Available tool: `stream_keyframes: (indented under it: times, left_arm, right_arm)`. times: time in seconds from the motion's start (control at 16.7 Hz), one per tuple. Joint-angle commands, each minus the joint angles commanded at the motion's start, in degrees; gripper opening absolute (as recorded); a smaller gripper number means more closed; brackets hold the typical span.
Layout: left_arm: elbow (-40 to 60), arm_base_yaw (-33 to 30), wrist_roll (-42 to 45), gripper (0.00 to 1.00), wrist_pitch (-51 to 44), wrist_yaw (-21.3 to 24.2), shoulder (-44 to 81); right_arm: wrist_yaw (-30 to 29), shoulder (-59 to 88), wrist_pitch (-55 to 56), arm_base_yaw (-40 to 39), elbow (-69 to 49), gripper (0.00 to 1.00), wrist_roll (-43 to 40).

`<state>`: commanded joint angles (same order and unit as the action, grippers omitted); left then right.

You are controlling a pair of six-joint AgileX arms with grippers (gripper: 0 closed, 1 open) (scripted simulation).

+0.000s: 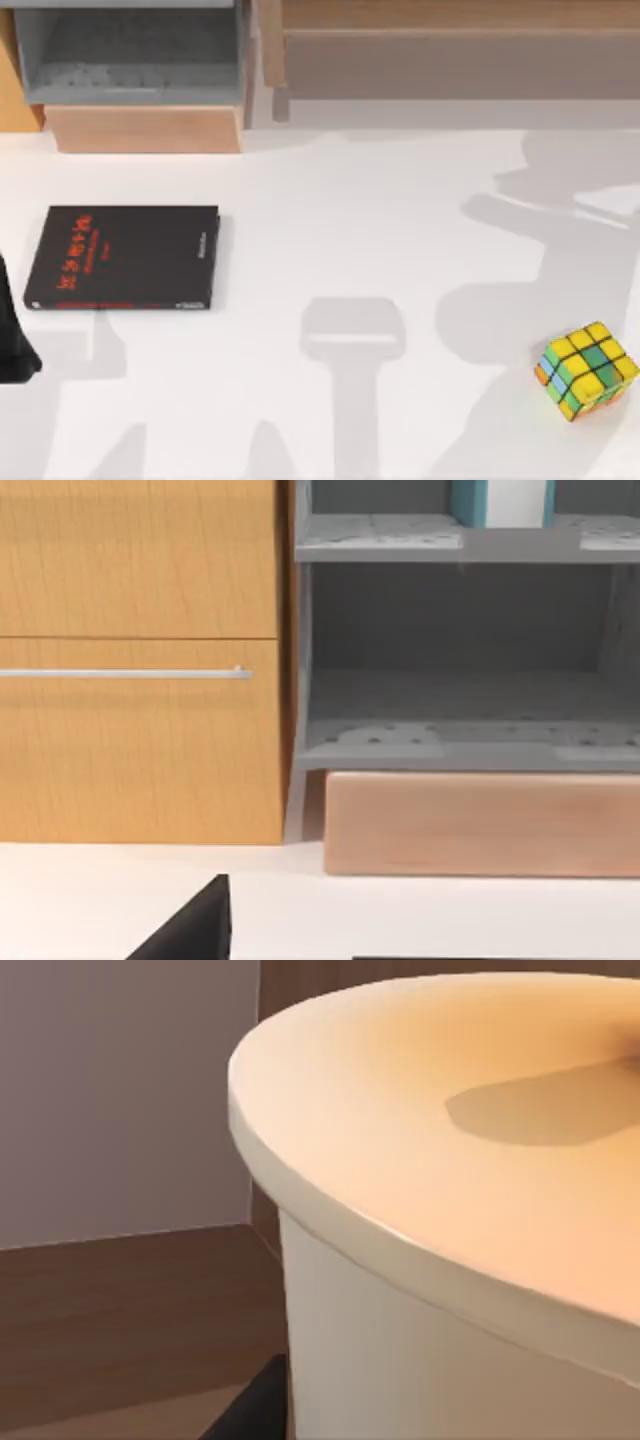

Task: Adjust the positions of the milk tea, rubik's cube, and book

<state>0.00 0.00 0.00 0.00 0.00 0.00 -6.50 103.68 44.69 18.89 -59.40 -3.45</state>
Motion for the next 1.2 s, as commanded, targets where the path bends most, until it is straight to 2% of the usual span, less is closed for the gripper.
stream_keyframes:
  times: [0.18, 0.36, 0.54, 0.72, 0.96, 1.2]
  left_arm:
    - [0.00, 0.00, 0.00, 1.00, 0.00, 0.00, 0.00]
    - [0.00, 0.00, 0.00, 1.00, 0.00, 0.00, 0.00]
    - [0.00, 0.00, 0.00, 1.00, 0.00, 0.00, 0.00]
    - [0.00, 0.00, 0.00, 1.00, 0.00, 0.00, 0.00]
    - [0.00, 0.00, 0.00, 1.00, 0.00, 0.00, 0.00]
    - [0.00, 0.00, 0.00, 1.00, 0.00, 0.00, 0.00]
  right_arm:
    - [9.65, 1.40, 1.86, 12.05, 2.81, 0.00, -0.83]
    - [20.32, 3.33, 3.79, 19.94, 4.77, 0.00, -1.48]
    - [31.67, 5.76, 5.57, 23.66, 6.60, 0.00, -1.93]
    - [39.90, 7.59, 7.00, 23.87, 7.80, 0.00, -2.20]
    - [45.27, 9.26, 8.39, 22.85, 8.18, 0.00, -2.32]
    - [45.66, 9.41, 8.53, 22.69, 8.17, 0.00, -2.32]
